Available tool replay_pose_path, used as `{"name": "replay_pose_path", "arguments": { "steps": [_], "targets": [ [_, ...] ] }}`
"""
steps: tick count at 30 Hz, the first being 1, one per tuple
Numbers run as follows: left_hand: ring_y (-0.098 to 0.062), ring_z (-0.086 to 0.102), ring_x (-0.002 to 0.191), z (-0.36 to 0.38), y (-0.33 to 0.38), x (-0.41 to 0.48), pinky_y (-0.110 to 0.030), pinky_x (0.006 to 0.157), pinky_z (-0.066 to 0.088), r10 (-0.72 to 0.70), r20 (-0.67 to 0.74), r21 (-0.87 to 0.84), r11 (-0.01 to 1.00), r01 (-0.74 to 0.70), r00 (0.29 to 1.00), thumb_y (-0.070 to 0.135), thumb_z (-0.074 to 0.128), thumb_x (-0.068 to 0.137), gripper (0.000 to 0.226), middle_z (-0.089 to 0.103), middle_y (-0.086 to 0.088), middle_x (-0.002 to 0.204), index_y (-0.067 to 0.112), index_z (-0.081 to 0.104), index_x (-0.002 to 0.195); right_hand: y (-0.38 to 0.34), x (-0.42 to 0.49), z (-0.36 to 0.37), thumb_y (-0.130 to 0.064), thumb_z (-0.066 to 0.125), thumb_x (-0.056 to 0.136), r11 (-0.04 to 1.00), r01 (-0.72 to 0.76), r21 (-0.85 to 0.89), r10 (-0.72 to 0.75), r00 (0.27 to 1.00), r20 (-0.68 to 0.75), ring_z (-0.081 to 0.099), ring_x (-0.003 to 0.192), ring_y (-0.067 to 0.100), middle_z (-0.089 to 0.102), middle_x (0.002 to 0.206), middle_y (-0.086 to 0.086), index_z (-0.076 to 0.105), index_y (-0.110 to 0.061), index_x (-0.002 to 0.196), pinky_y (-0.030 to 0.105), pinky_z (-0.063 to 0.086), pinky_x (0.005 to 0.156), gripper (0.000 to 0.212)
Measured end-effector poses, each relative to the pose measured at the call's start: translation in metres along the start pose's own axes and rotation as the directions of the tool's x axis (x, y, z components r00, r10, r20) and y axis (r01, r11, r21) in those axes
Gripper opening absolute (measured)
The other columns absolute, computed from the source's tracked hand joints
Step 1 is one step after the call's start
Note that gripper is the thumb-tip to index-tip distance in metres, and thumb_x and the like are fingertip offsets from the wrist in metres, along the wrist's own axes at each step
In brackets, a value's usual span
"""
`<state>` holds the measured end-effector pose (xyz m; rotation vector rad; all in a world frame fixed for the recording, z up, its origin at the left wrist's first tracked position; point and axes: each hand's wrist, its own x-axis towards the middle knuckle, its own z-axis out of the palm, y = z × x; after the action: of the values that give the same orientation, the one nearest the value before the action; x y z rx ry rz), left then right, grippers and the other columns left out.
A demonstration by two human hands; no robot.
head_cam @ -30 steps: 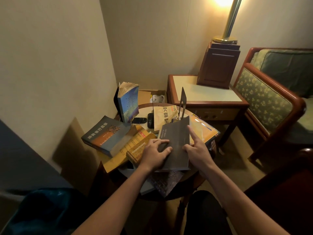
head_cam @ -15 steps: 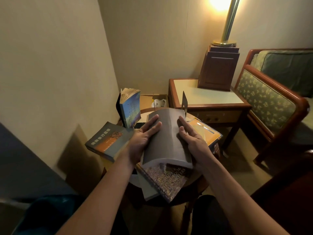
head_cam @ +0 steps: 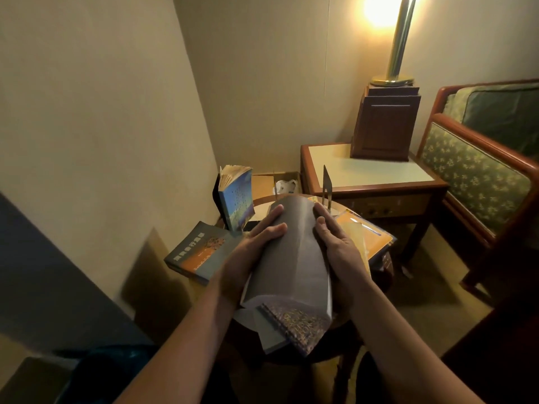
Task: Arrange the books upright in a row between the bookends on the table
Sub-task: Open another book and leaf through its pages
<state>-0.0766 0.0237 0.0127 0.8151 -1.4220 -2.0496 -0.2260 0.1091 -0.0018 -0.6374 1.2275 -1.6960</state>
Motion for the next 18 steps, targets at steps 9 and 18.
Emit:
{"name": "replay_pose_path", "arguments": {
  "steps": [9, 18],
  "targets": [
    [-0.026, 0.059, 0.116, -0.003, 0.020, 0.020, -0.034, 0.076, 0.061, 0.093, -0.194, -0.018, 0.995, -0.098, 0.977, 0.025, 0.081, 0.080, 0.041, 0.054, 0.002, 0.137, 0.037, 0.073, 0.118, -0.007, 0.000, 0.008, -0.042, 0.055, 0.099, 0.985, -0.028, -0.167, 0.031, 0.999, 0.013, 0.062, 0.108, 0.022, 0.046, 0.135, -0.002, 0.046, -0.048, 0.143, 0.035, 0.061, 0.079, 0.045],
    [-0.021, 0.061, 0.117, 0.021, 0.010, 0.026, -0.029, 0.077, 0.058, 0.169, -0.216, -0.120, 0.973, -0.198, 0.962, 0.033, 0.076, 0.086, 0.045, 0.055, 0.005, 0.135, 0.041, 0.064, 0.129, 0.005, 0.013, 0.008, -0.043, 0.068, 0.083, 0.928, -0.154, 0.338, 0.118, 0.985, 0.127, 0.065, 0.111, 0.035, 0.058, 0.137, 0.005, 0.058, -0.047, 0.135, 0.049, 0.059, 0.082, 0.053]
  ]
}}
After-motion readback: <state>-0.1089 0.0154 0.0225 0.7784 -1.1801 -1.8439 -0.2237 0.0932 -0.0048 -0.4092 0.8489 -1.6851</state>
